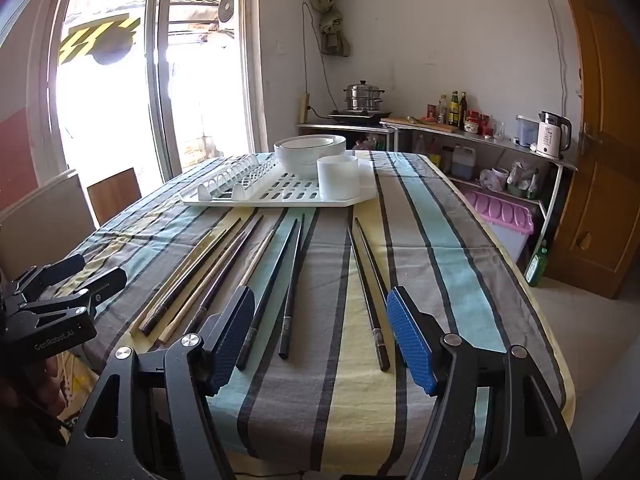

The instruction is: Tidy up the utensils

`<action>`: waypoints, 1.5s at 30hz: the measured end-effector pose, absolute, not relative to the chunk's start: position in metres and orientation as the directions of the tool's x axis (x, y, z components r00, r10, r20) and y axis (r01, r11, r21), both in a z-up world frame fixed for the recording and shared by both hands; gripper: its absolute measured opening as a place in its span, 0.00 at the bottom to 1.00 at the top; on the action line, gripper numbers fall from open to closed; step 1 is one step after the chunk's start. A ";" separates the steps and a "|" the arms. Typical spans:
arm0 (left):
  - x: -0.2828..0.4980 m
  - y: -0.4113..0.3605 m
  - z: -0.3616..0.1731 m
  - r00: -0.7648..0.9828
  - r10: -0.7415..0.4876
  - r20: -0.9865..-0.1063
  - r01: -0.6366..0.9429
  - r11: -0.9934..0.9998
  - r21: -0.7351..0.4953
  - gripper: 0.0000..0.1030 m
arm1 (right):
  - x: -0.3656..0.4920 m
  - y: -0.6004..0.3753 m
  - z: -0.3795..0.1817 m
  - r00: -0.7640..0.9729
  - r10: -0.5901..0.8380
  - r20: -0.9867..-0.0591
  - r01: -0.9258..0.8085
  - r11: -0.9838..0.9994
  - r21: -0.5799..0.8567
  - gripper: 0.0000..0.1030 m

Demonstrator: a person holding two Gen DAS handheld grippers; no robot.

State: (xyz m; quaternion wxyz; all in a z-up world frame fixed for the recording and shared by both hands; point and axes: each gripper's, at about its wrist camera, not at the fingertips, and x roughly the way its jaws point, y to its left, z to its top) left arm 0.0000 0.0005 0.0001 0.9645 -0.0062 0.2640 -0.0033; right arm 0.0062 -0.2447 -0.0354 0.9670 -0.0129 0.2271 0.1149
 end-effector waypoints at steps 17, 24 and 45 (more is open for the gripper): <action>-0.003 -0.003 0.002 0.865 0.004 -0.501 0.004 1.000 0.016 0.85 | 0.004 -0.247 -0.031 0.880 0.211 -0.426 -0.222 0.975 0.024 0.68; -0.003 -0.003 0.002 0.864 -0.001 -0.503 0.008 1.000 0.013 0.85 | 0.002 -0.246 -0.031 0.881 0.209 -0.425 -0.221 0.975 0.022 0.68; -0.003 -0.002 0.002 0.863 -0.007 -0.506 0.013 1.000 0.008 0.85 | 0.002 -0.244 -0.029 0.880 0.208 -0.427 -0.221 0.975 0.019 0.68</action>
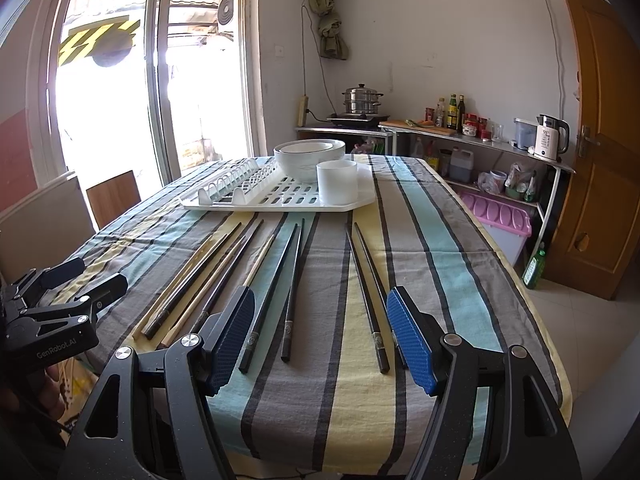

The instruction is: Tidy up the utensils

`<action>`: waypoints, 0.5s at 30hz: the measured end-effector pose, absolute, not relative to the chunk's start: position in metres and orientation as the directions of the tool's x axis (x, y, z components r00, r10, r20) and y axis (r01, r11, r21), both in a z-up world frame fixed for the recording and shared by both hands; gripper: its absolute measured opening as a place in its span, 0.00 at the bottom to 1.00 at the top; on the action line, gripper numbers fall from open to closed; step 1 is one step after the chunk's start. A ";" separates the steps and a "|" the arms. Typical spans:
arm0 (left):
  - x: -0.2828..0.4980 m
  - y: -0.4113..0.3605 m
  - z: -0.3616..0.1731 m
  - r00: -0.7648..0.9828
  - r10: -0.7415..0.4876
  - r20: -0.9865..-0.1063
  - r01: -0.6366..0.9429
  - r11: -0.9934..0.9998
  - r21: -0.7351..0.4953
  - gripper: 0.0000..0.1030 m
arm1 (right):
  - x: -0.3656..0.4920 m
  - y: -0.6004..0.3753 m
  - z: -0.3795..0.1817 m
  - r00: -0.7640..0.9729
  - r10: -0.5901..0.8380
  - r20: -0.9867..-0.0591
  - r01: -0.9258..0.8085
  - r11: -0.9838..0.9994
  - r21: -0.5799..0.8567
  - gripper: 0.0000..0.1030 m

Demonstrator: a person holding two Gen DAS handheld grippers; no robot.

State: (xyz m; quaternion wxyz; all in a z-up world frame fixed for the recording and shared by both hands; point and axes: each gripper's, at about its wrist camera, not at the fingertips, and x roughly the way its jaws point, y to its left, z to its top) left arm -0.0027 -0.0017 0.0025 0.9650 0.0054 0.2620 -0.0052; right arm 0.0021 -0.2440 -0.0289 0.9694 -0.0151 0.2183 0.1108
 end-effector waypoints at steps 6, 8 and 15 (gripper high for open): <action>-0.003 -0.002 0.003 0.862 -0.009 -0.506 0.014 1.000 0.006 0.85 | 0.002 -0.243 -0.029 0.880 0.209 -0.426 -0.222 0.975 0.019 0.68; -0.003 -0.002 0.003 0.862 -0.008 -0.506 0.014 1.000 0.007 0.85 | 0.002 -0.243 -0.029 0.880 0.208 -0.427 -0.222 0.975 0.019 0.68; -0.003 -0.002 0.002 0.862 -0.009 -0.506 0.015 1.000 0.007 0.85 | 0.002 -0.242 -0.028 0.880 0.209 -0.427 -0.222 0.975 0.018 0.68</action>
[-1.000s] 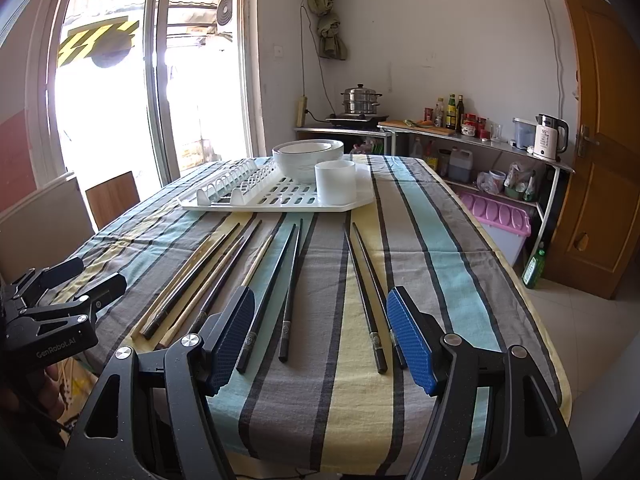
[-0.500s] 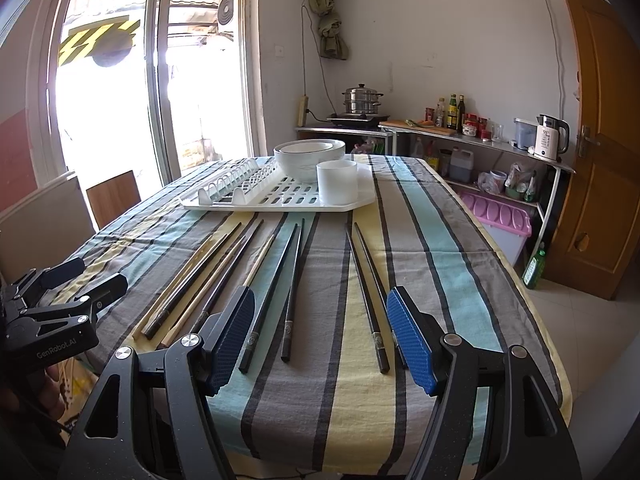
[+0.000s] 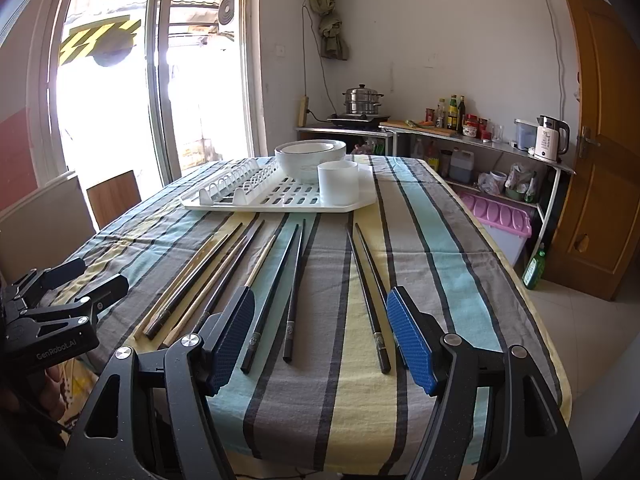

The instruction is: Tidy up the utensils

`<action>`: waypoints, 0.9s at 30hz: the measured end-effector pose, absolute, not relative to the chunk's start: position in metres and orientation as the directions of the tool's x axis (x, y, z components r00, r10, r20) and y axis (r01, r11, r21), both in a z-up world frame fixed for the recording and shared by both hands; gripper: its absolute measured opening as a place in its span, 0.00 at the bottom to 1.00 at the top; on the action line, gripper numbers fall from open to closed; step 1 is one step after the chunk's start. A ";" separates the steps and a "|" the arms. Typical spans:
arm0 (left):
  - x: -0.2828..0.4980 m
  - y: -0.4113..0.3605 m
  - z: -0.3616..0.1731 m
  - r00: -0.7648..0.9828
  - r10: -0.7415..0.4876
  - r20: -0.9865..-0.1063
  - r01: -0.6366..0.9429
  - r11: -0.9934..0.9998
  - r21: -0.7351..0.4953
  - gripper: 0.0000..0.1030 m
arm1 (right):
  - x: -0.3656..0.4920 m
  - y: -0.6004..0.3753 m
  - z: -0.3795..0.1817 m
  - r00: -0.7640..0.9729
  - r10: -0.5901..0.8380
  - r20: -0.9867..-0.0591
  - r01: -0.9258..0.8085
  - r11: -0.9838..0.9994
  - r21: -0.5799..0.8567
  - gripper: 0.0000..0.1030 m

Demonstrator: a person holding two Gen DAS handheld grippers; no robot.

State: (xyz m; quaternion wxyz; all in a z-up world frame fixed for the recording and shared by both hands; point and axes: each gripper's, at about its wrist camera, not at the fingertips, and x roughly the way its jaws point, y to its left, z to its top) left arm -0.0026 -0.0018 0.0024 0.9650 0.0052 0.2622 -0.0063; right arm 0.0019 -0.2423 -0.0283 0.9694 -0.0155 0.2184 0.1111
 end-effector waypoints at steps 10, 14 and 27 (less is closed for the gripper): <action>-0.003 -0.002 0.002 0.862 -0.010 -0.506 0.015 1.000 0.006 0.85 | 0.002 -0.242 -0.029 0.881 0.208 -0.426 -0.222 0.975 0.018 0.68; -0.003 -0.002 0.002 0.862 -0.009 -0.506 0.014 1.000 0.006 0.85 | 0.002 -0.241 -0.028 0.881 0.208 -0.425 -0.221 0.975 0.017 0.68; -0.003 -0.004 0.003 0.861 -0.013 -0.509 0.018 1.000 0.006 0.85 | 0.002 -0.240 -0.028 0.879 0.210 -0.428 -0.223 0.975 0.020 0.68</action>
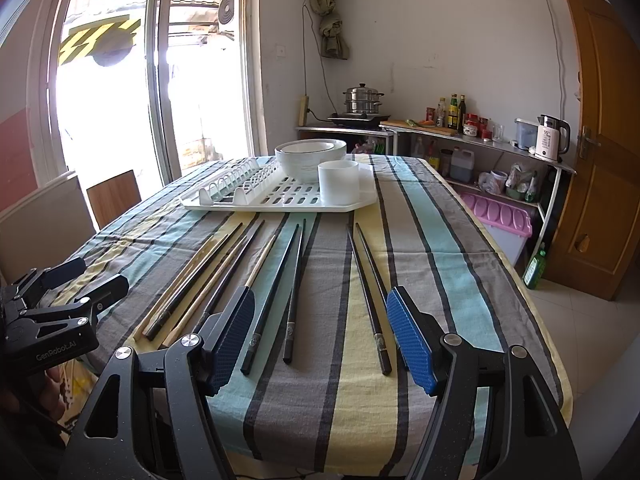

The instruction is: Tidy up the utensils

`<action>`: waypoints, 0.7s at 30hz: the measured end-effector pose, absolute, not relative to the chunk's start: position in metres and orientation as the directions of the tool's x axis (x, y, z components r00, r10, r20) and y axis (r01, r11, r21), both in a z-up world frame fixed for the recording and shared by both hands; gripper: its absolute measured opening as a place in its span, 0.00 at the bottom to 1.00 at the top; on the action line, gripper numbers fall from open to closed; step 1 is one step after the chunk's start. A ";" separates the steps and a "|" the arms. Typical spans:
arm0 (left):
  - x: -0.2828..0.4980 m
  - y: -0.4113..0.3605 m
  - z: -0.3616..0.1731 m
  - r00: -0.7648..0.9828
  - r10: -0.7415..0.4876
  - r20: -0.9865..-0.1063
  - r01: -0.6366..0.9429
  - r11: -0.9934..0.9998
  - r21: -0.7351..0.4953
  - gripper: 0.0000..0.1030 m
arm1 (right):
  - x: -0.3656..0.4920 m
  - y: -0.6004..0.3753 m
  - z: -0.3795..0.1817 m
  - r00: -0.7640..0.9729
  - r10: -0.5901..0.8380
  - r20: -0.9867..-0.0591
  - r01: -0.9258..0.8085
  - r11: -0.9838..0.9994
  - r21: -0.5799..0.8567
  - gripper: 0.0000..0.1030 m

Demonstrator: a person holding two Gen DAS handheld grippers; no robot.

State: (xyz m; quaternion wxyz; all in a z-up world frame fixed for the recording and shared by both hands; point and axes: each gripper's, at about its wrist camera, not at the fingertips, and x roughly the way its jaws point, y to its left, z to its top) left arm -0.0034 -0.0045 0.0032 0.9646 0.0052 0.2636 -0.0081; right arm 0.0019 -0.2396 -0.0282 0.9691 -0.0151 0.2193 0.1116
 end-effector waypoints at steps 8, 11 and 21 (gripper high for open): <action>0.004 -0.003 0.002 0.849 -0.019 -0.528 0.026 1.000 0.006 0.85 | 0.003 -0.238 -0.029 0.878 0.211 -0.430 -0.224 0.974 0.021 0.68; 0.010 -0.002 -0.001 0.842 -0.019 -0.539 0.030 0.999 0.012 0.85 | 0.009 -0.238 -0.031 0.875 0.214 -0.433 -0.227 0.974 0.023 0.68; 0.059 0.016 -0.014 0.765 -0.012 -0.644 -0.003 1.000 -0.023 0.82 | 0.035 -0.238 -0.030 0.858 0.236 -0.457 -0.246 0.969 0.039 0.68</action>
